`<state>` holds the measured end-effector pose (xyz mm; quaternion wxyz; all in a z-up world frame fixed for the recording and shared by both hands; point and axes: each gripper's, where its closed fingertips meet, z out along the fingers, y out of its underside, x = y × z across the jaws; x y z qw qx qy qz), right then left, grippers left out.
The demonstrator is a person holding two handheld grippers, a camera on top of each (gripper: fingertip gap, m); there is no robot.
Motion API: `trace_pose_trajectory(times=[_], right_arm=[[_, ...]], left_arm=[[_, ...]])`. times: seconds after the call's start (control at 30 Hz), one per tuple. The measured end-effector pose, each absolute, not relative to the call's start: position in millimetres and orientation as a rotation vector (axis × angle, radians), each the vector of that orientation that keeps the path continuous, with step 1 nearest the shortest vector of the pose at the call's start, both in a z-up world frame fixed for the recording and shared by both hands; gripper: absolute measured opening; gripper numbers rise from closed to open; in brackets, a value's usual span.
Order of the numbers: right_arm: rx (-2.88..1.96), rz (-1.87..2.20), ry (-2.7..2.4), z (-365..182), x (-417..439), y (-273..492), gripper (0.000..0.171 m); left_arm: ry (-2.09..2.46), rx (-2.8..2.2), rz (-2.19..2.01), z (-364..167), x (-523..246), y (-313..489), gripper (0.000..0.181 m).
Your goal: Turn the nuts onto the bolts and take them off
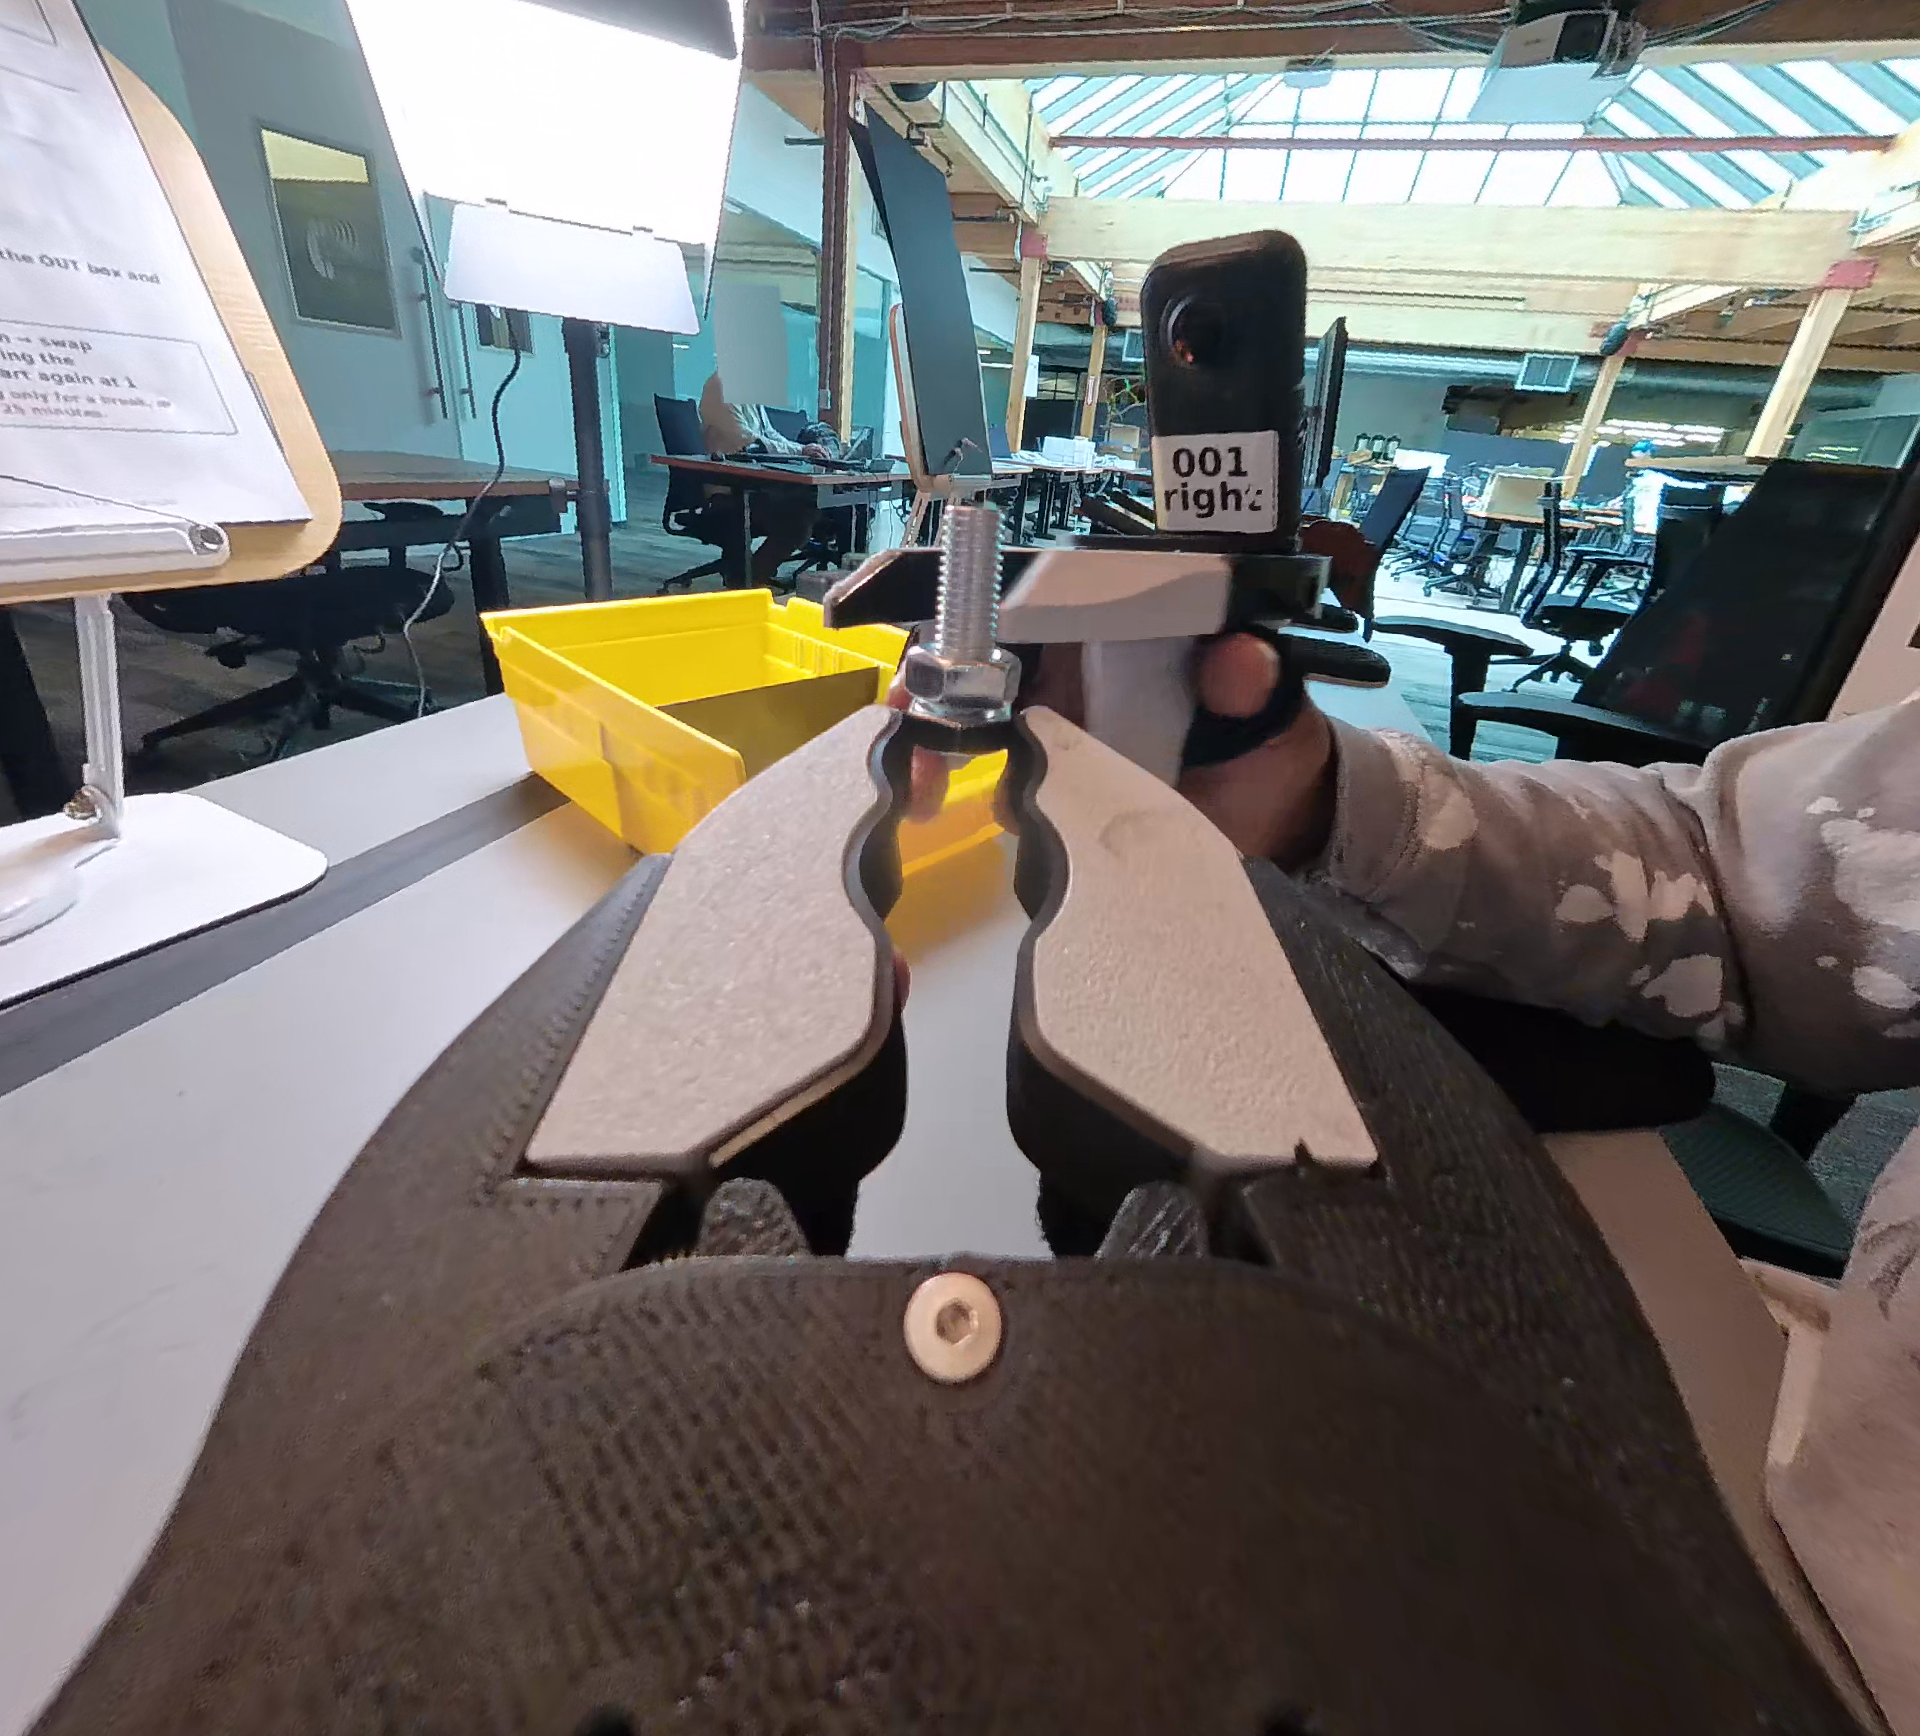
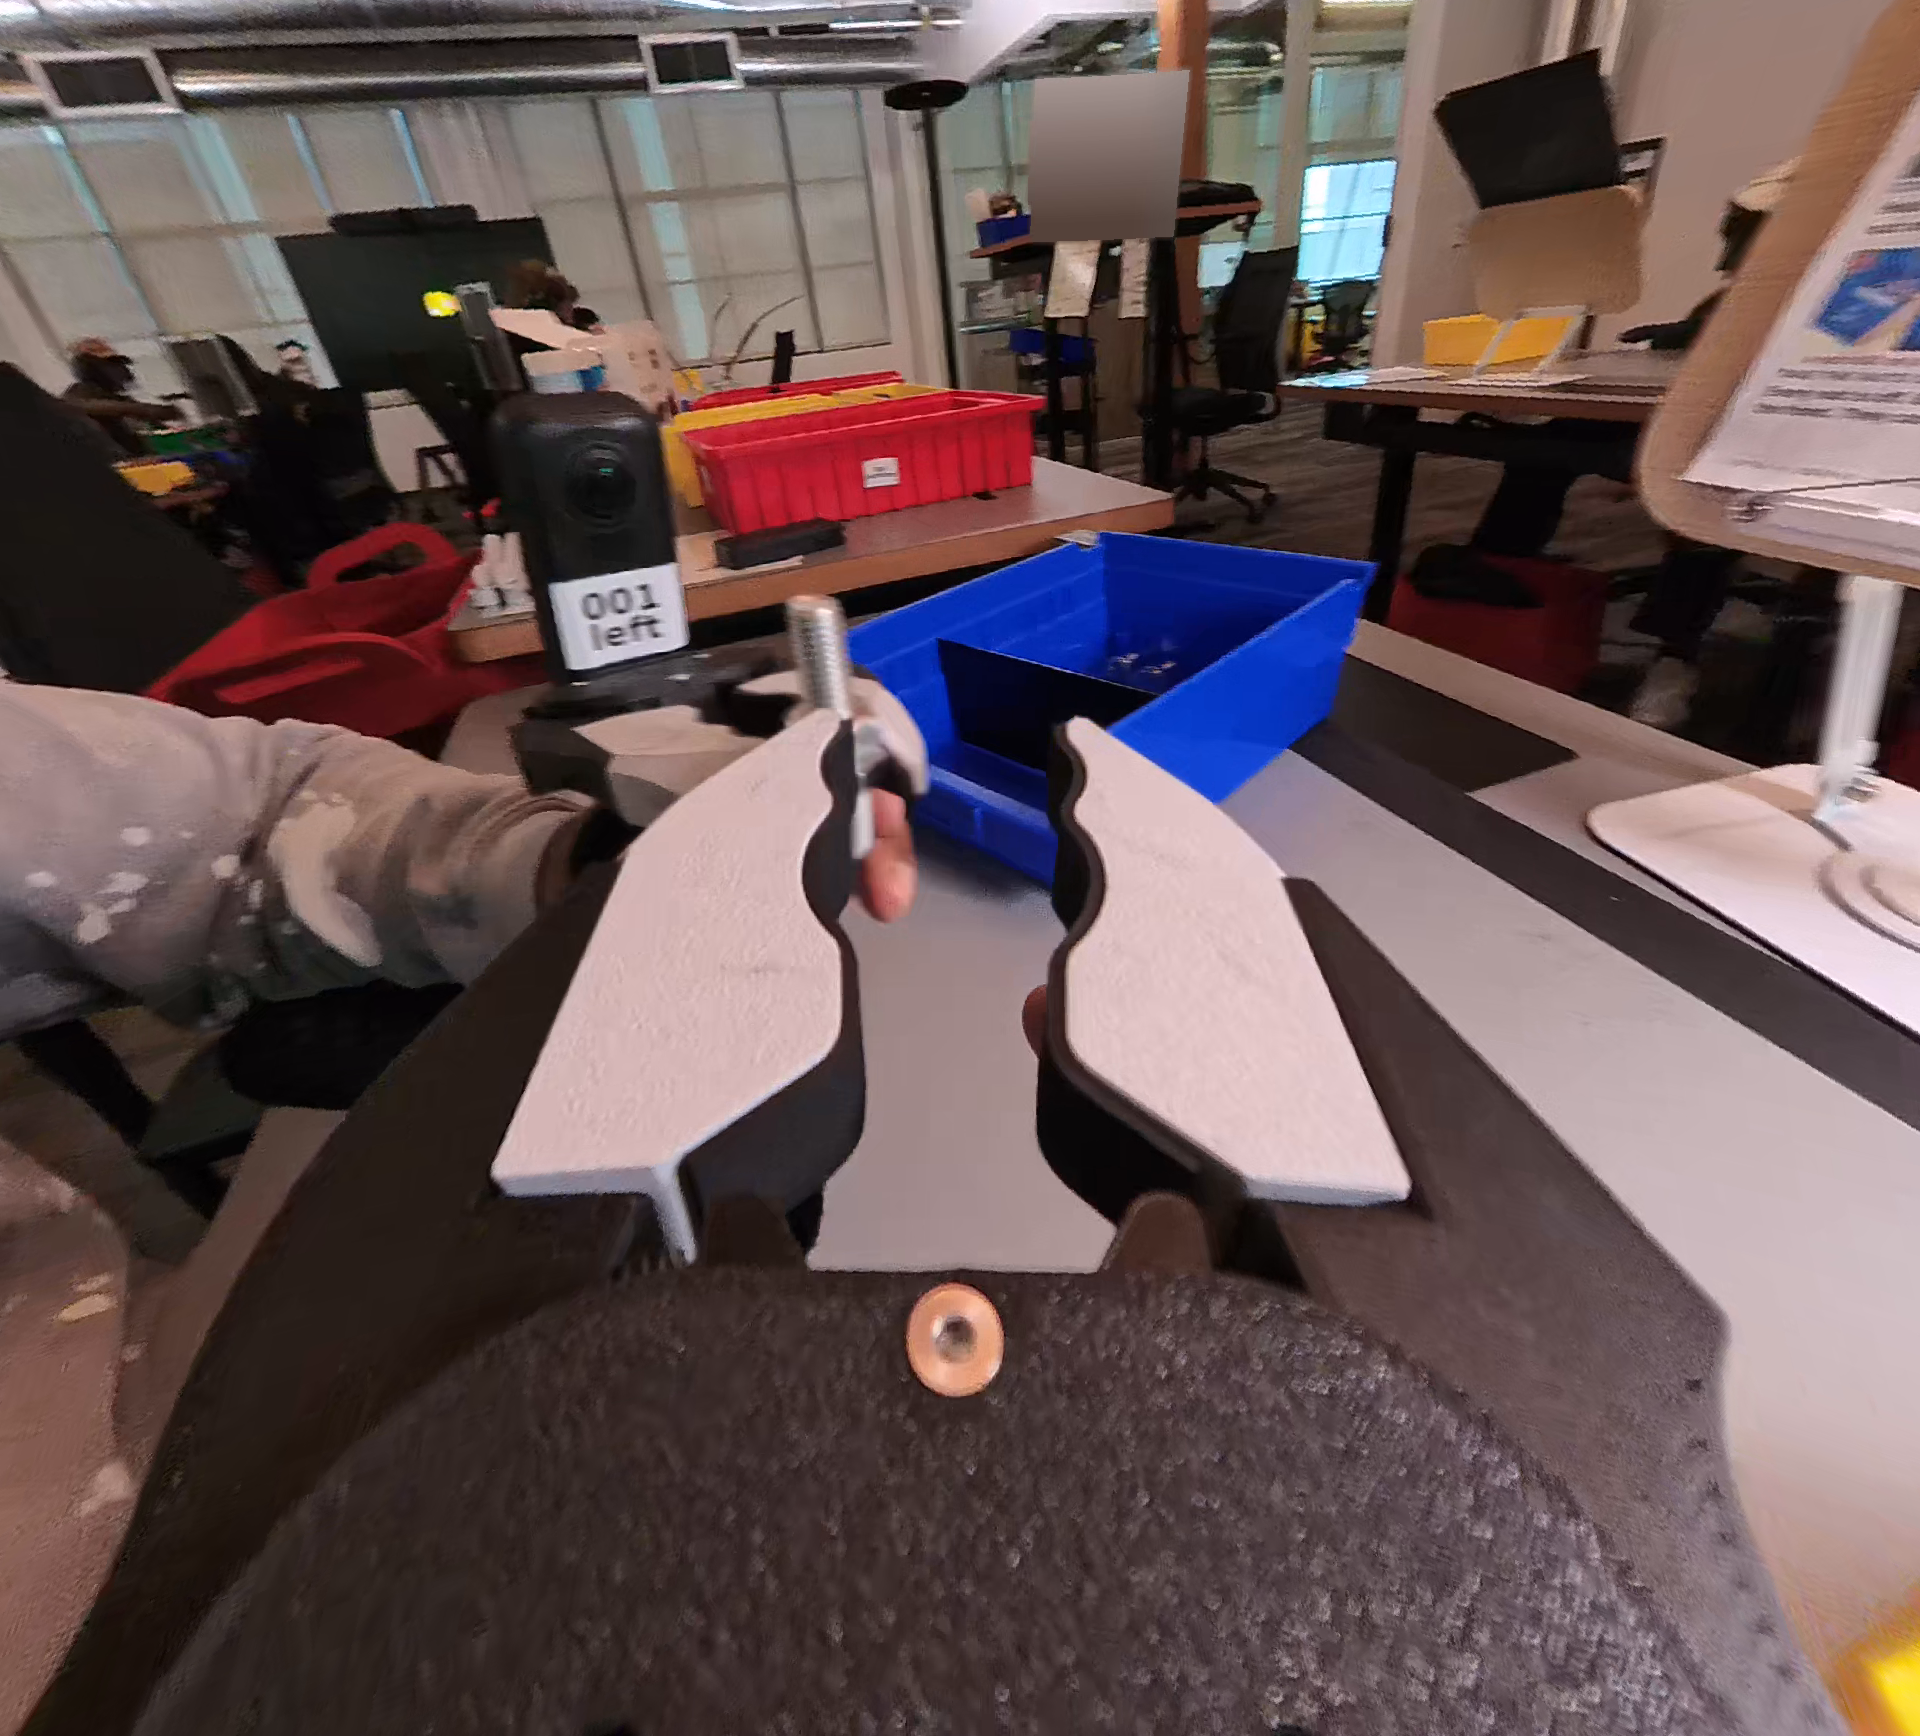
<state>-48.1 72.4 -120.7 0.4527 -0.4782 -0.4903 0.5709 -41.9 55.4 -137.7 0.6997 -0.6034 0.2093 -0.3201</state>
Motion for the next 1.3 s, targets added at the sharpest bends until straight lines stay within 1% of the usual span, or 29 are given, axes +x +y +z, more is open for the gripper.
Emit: trace_pose_trajectory(times=[0.03, 0.2, 0.23, 0.27, 0.3, 0.33, 0.5, 0.6, 0.63, 0.67, 0.7, 0.77, 0.97, 1.1, 1.17, 1.2, 1.3], right_arm=[[-1.169, 1.437, -1.236, -120.7, -50.0, 64.2, 0.039], [-1.176, 1.402, -1.293, -125.8, -53.6, 60.3, 0.046], [-1.188, 1.394, -1.277, -124.8, -52.2, 64.3, 0.041], [-1.206, 1.348, -1.216, -122.6, -49.8, 75.4, 0.022], [-1.193, 1.316, -1.182, -120.1, -46.6, 83.0, 0.019], [-1.198, 1.318, -1.178, -119.7, -44.4, 85.9, 0.019], [-1.179, 1.397, -1.241, -118.7, -48.9, 65.9, 0.034], [-1.188, 1.393, -1.279, -123.2, -54.3, 57.2, 0.035], [-1.193, 1.387, -1.283, -124.4, -54.3, 59.1, 0.038], [-1.210, 1.385, -1.272, -124.5, -52.8, 63.5, 0.035], [-1.252, 1.337, -1.216, -124.9, -50.3, 77.2, 0.015], [-1.254, 1.289, -1.162, -123.7, -43.7, 92.9, 0.011], [-1.200, 1.407, -1.247, -120.0, -49.3, 64.3, 0.037], [-1.196, 1.383, -1.278, -123.5, -53.0, 60.1, 0.041], [-1.238, 1.317, -1.177, -121.3, -48.9, 80.5, 0.014], [-1.245, 1.300, -1.145, -120.1, -45.8, 88.3, 0.010], [-1.232, 1.344, -1.158, -116.1, -43.1, 84.5, 0.021]], left_arm=[[0.466, -1.352, -0.714, -139.1, -41.3, 55.9, 0.018], [0.475, -1.345, -0.723, -137.3, -39.4, 53.7, 0.018], [0.458, -1.332, -0.739, -135.0, -42.9, 53.9, 0.018], [0.459, -1.318, -0.760, -132.4, -44.3, 52.1, 0.018], [0.459, -1.317, -0.753, -130.9, -45.4, 52.1, 0.018], [0.461, -1.313, -0.742, -129.5, -45.8, 51.8, 0.018], [0.458, -1.344, -0.732, -137.2, -44.0, 55.6, 0.018], [0.467, -1.346, -0.729, -138.5, -41.2, 54.8, 0.018], [0.465, -1.350, -0.724, -138.6, -41.8, 55.1, 0.018], [0.458, -1.338, -0.732, -136.9, -43.9, 54.8, 0.018], [0.464, -1.315, -0.759, -133.0, -44.0, 51.8, 0.018], [0.472, -1.308, -0.739, -129.4, -44.3, 50.8, 0.018], [0.467, -1.331, -0.739, -135.6, -42.9, 53.6, 0.018], [0.467, -1.329, -0.737, -134.7, -42.6, 52.9, 0.018], [0.478, -1.308, -0.751, -131.1, -43.7, 50.1, 0.018], [0.484, -1.301, -0.736, -129.6, -43.8, 49.6, 0.018], [0.473, -1.311, -0.737, -131.8, -45.6, 52.0, 0.018]])
